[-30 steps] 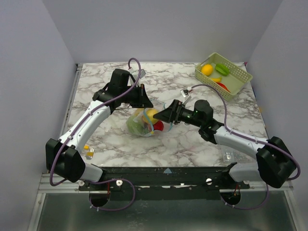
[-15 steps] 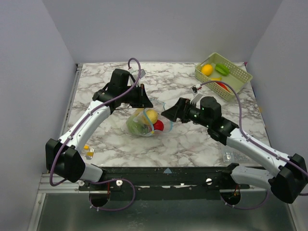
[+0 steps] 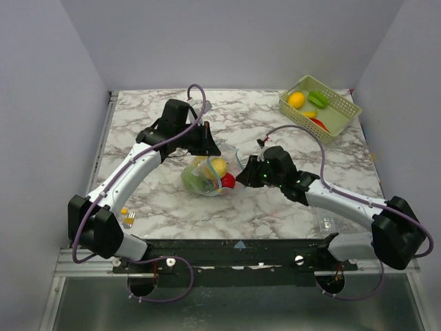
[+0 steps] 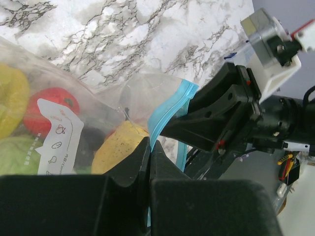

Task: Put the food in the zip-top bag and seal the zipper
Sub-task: Adjust the zipper food storage bag at the center of the board.

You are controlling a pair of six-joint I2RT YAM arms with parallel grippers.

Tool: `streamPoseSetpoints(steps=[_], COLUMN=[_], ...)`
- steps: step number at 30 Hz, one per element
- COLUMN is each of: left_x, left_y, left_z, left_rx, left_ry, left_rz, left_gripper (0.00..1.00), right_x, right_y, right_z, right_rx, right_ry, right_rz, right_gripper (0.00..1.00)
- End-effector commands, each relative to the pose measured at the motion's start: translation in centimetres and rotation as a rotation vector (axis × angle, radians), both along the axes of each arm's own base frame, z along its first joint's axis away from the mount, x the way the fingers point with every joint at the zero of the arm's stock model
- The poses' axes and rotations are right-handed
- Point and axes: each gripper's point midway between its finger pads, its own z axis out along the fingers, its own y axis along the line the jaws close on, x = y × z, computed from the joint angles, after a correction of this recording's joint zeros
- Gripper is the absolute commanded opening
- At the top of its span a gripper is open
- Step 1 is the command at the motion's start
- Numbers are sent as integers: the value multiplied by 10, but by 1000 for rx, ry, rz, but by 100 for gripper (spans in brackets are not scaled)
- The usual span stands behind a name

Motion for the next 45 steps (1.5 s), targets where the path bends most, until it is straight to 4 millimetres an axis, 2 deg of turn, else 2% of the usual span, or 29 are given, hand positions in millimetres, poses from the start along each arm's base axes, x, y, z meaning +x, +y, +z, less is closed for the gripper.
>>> streamPoseSetpoints(steps=[1,2,3,7,9,11,12,14,17,19,21,24,26,28,30,31,33,35,39,41,45], left_x=[5,4,4,-4,-14,-23,-27,-34,-35,-35,-38,-47,-53,-59,-56,-55,-55,-58,-63,-62,-63], left_y=[-5,-6,-6,-6,-6,-5,-4,-9,-20,-24,-26,-29,-34,-40,-43,-43,-44,-46,-49,-48,-44], left_z=[-3,-2,3,36,55,65,63,54,20,5,15,54,69,64,40,27,13,20,47,43,18], left_rx=[44,52,53,36,20,15,16,3,12,49,46,-11,-45,-70,-44,-19,-2,-32,-98,-95,-68], left_ry=[2,8,2,-31,-63,-87,-86,-72,42,99,78,-30,-66,-58,-6,18,55,47,-29,-44,-24], left_rz=[-12,-14,-17,-7,-9,-9,-11,-36,-93,-113,-129,-142,-170,-223,-230,-235,-246,-267,-293,-287,-267], left_gripper=[0,0,0,0,0,0,0,0,0,0,0,0,2,5,5,3,0,0,0,5,26], right_x=[3,0,-2,-14,-21,-31,-35,-38,-35,-32,-32,-33,-35,-37,-34,-32,-29,-29,-27,-24,-20], right_y=[21,25,29,24,23,24,25,20,18,22,25,27,29,31,31,30,30,32,33,27,22], right_z=[27,40,55,112,130,139,142,128,101,96,102,127,145,149,137,125,110,110,124,122,109], right_rx=[48,83,125,244,293,359,403,453,433,415,426,473,537,595,598,590,603,632,645,648,657], right_ry=[-45,-42,-40,-1,44,83,85,110,148,156,157,125,107,117,144,172,205,220,201,193,218], right_rz=[9,15,14,-29,-47,-34,-29,-67,-105,-106,-93,-87,-80,-72,-103,-133,-165,-170,-174,-211,-272], right_gripper=[14,5,1,1,1,1,1,1,1,1,1,1,1,1,1,1,1,1,1,1,1])
